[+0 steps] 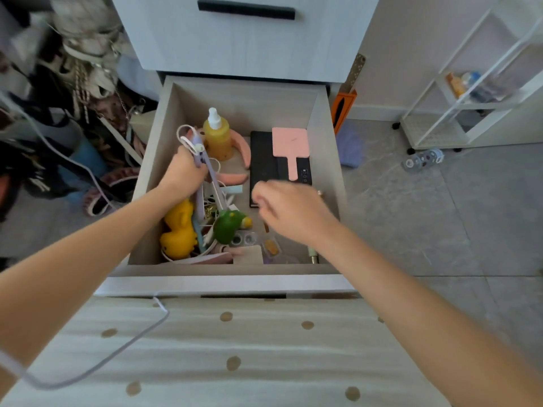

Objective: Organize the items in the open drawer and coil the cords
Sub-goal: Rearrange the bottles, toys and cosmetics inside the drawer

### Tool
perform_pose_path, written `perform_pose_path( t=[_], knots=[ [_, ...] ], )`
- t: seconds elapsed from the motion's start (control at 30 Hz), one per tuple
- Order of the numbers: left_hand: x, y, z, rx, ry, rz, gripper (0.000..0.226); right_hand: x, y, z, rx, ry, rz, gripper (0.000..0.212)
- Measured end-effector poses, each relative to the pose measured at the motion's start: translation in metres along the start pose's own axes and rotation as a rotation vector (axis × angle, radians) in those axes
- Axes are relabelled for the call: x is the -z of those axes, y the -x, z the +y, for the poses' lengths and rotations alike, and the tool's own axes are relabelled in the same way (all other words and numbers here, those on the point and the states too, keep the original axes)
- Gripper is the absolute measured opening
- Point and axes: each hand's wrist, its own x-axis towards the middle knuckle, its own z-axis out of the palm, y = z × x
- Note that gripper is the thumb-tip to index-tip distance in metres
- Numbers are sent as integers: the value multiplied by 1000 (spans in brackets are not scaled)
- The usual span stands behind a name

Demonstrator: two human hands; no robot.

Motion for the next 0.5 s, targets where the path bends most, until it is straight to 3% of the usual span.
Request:
perform_pose_path(
  t=[0.07,0.13,0.27,0.4,0.5],
  knots=[
    [-7,-5,-5,43,-33,21,45,-6,-9,-21,-126,-96,-415,37],
    [-11,-6,-8,78,-89,51,62,-13,-17,-32,-212,-249,-630,56],
    [-19,9,-7,-65,-319,155,101,-21,-21,-38,-136,-202,-716,61],
    [-22,13,-11,-343,-505,200,93,-34,-18,-39,-64,-183,-681,32],
    [-20,10,-12,-393,-600,116,89,-39,-15,-38,-114,-192,-611,23]
  ],
)
